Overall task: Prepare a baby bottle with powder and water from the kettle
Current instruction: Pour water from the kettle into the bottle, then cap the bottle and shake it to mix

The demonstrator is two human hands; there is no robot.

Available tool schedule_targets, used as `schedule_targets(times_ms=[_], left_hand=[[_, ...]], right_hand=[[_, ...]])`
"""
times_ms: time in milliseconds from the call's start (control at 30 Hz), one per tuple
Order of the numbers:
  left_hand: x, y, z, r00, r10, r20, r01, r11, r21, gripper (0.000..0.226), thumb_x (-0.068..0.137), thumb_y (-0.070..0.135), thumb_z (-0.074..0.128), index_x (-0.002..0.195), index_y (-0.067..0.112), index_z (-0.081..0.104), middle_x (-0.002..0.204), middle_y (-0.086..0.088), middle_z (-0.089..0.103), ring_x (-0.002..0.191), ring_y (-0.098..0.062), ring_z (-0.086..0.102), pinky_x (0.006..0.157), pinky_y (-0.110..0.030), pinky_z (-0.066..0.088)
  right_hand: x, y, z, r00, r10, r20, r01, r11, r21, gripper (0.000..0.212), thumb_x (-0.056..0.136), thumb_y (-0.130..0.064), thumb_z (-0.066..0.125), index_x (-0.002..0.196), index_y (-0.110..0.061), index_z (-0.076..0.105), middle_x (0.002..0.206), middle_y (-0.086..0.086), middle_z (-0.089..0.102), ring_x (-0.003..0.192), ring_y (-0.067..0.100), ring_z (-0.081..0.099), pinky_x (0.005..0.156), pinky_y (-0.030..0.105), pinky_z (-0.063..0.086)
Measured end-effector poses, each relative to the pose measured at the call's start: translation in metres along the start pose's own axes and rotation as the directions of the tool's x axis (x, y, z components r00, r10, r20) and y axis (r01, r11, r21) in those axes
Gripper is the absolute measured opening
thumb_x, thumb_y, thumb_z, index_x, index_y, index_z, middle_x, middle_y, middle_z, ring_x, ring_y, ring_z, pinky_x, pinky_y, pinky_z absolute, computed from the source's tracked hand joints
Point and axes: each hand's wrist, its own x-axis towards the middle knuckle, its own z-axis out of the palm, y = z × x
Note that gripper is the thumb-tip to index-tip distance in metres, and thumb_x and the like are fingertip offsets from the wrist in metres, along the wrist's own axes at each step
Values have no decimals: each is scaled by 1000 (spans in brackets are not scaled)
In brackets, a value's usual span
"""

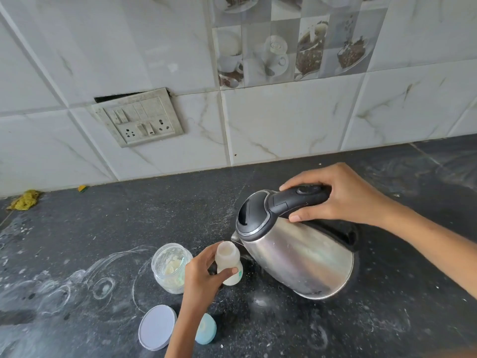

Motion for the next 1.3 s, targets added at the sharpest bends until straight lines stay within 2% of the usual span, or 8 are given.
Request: schedule_targets(times_ms=[300,500,700,867,1000,1133,1233,1300], left_hand=[[-18,14,-2,984,-6,-176,-2,999,-41,52,64,7,85,109,23,64,100,15,68,90,18,61,78,1,46],[-32,24,-6,976,2,-216,-19,997,-75,53,64,2,84,109,25,64,86,30,70,91,14,63,79,-1,47],[-49,34,-9,966,33,-258,-54,996,-77,51,64,5,84,106,26,66,87,36,68,92,10,65,81,-3,48],[-62,40,-13,955,44,-295,-62,997,-53,54,62,4,85,102,34,65,82,42,64,87,17,63,77,0,46],[-76,42,-20,946,49,-320,-70,996,-56,55,61,3,86,102,33,65,84,40,66,87,12,65,75,-3,49],[-89,42,-34,946,66,-318,-84,996,-43,56,61,1,85,99,35,64,83,41,65,84,15,64,72,-2,49],[-99,39,-51,947,78,-312,-86,996,-14,56,60,7,86,100,38,64,89,40,66,88,9,66,78,-8,52],[-105,34,-64,947,66,-316,-77,997,-25,55,60,10,87,105,33,66,98,32,68,92,2,67,83,-14,53]], right_hand=[[-50,40,50,878,148,-455,-16,960,281,46,60,-17,91,103,-20,76,98,-12,76,93,6,71,82,14,49],[-60,48,95,764,135,-631,40,966,255,47,62,-10,91,106,-10,74,97,-7,76,89,1,71,79,14,52],[-71,57,129,667,183,-722,54,955,292,43,67,-6,88,107,-9,71,102,-6,74,92,1,70,83,14,50],[-77,55,139,681,147,-717,43,970,240,42,75,-15,84,113,-5,68,106,1,73,96,6,68,83,20,53],[-86,49,144,673,65,-736,-94,996,2,50,83,-25,76,127,-7,59,120,7,59,108,18,58,93,19,46],[-100,31,169,630,-183,-755,-32,965,-260,49,81,-9,74,125,-1,54,132,19,50,125,28,48,107,43,37],[-104,10,206,743,-277,-610,122,951,-283,43,83,-10,73,122,-8,56,130,13,54,124,25,50,108,43,35],[-103,2,232,835,-250,-490,143,959,-246,36,87,-14,71,121,-10,60,130,8,56,122,22,52,106,40,39]])
